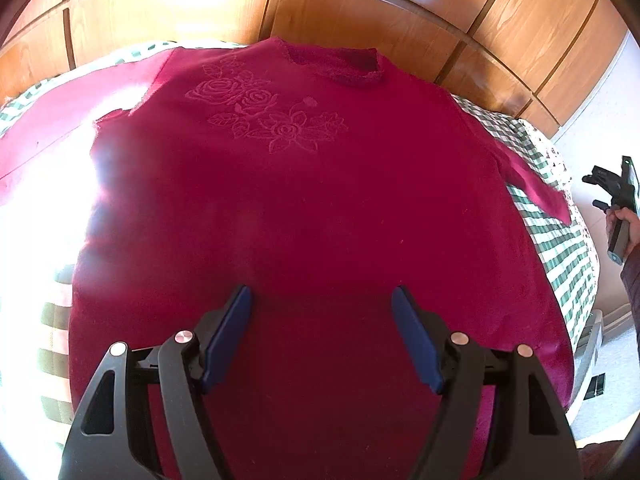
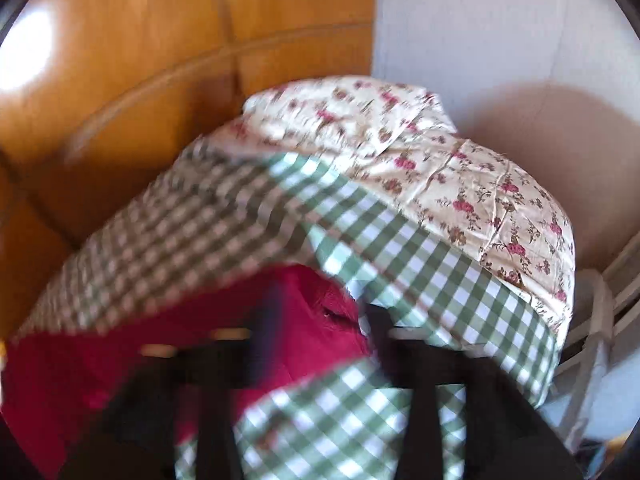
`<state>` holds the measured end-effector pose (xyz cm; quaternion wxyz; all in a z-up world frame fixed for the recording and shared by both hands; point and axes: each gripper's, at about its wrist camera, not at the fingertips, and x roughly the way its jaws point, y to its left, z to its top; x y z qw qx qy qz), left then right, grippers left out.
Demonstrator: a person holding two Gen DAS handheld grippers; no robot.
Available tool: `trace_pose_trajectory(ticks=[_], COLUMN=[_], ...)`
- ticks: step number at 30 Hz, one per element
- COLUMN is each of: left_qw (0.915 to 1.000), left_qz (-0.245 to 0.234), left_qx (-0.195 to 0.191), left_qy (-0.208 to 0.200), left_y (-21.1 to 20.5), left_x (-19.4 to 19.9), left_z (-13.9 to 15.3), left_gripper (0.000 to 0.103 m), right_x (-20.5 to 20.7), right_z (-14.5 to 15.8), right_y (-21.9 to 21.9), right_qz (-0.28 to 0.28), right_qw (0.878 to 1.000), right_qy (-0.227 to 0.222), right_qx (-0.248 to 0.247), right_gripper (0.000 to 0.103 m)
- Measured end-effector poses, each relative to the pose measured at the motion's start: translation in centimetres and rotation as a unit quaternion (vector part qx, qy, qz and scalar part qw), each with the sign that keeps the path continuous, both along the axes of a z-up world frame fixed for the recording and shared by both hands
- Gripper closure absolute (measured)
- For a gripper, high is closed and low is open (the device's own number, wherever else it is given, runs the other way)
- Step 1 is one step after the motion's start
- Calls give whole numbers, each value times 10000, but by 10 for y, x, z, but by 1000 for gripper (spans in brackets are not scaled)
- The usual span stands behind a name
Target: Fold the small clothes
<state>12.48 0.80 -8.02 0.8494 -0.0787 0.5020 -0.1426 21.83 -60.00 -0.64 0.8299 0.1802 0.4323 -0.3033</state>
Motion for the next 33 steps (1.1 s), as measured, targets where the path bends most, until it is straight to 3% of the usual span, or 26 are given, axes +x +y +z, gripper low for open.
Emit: trace_pose_trajectory(ticks=[1, 5, 7, 10, 12, 13, 16, 19, 22, 24, 27, 28, 33], left_qw=[10000, 10000, 10000, 9999, 9999, 9999, 9999, 9999, 10000, 9997, 9981, 9966, 9793], left_qz=[10, 2, -12, -40, -44, -42, -5, 4, -18, 145, 539, 770, 1954], left_qx=[3, 24, 37, 88, 116, 140, 147, 81, -12, -150, -251, -221, -510], left_qy=[-3, -13, -19, -29, -48, -60, -83, -88, -79, -101, -157, -190, -148], left_y=[0, -3, -4, -5, -5, -6, -6, -4, 0, 12, 37, 52, 127], left_x=[0, 1, 1, 1, 0, 0, -1, -2, -1, 1, 7, 11, 16], left_z=[0, -1, -1, -1, -2, -2, -2, -3, 1, 6, 11, 12, 16], left_gripper=[30, 30, 30, 29, 29, 29, 29, 29, 29, 29, 29, 29, 29], right_x=[-9, -37, -48, -48, -39, -34, -14, -5, -2, -1, -7, -10, -5], right_z=[3, -13, -33, -77, -89, -91, -94, -79, -92, -88, -76, -71, -37], right_y=[1, 18, 28, 45, 49, 50, 53, 58, 50, 54, 60, 65, 124], right_qz=[-140, -34, 59, 61, -58, -122, -211, 15, -15, 98, 106, 137, 845], right_qw=[9994, 9945, 9879, 9738, 9730, 9728, 9785, 9953, 9959, 9963, 9948, 9957, 9936], right_qy=[-308, -643, -683, -559, -578, -633, -343, 1, 294, 252, 142, 107, -212], right_qx=[53, 821, 1393, 2202, 2233, 2227, 2021, 972, 859, 816, 1007, 910, 716], right_gripper=[35, 35, 35, 45, 47, 53, 97, 98, 98, 97, 63, 46, 37])
